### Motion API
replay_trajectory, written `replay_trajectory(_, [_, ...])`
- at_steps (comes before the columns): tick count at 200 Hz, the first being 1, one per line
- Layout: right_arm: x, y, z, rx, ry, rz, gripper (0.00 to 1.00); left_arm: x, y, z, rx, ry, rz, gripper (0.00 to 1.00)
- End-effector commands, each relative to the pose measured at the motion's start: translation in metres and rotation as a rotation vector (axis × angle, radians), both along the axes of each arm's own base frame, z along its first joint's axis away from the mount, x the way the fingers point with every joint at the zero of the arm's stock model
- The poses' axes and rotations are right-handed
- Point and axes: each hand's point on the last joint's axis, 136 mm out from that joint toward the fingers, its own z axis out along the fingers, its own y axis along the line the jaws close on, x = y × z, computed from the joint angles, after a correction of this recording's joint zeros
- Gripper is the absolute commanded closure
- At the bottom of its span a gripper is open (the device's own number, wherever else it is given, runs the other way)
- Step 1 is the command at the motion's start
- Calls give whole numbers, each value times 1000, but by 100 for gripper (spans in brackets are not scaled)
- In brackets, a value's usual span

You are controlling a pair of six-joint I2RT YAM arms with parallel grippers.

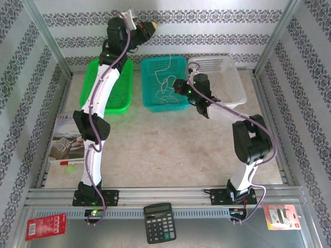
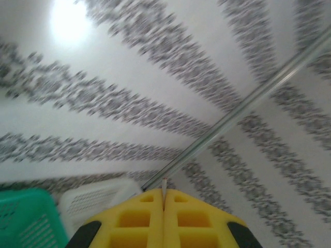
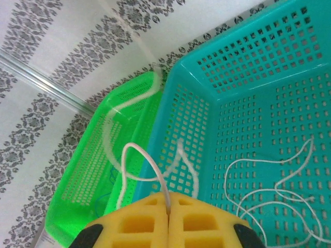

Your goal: Untangle the cables

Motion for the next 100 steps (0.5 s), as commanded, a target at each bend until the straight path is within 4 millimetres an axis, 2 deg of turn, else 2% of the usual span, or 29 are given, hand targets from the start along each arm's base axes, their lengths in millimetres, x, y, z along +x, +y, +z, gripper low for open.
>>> replay_trajectory(1, [10,10,-5,9,36,26,65,5,-10,-19,76,1,12,100])
replay_trajectory(13, [12,9,-5,9,36,25,49,13,-12,-36,91,27,21,100])
replay_trajectory(34, [10,5,3,-8,19,26,36,19,-16,-53,97,56,13,100])
replay_trajectory(51, [4,2,13,-28,-1,29,30,21,-20,-63,111,71,6,100])
replay_trajectory(79, [-9,-9,31,-27,-35,16,29,19,-27,-77,137,100,-13,100])
replay_trajectory(83, [-11,-11,34,-28,-40,11,29,18,-28,-79,142,103,-18,94])
replay_trajectory(86, [-13,-12,36,-28,-44,9,29,17,-29,-80,146,107,-21,86])
replay_trajectory(94, [-18,-15,43,-31,-57,4,29,16,-29,-83,162,115,-21,55])
replay_trajectory(100, [-22,-19,47,-33,-66,-3,28,14,-29,-84,175,123,-17,36])
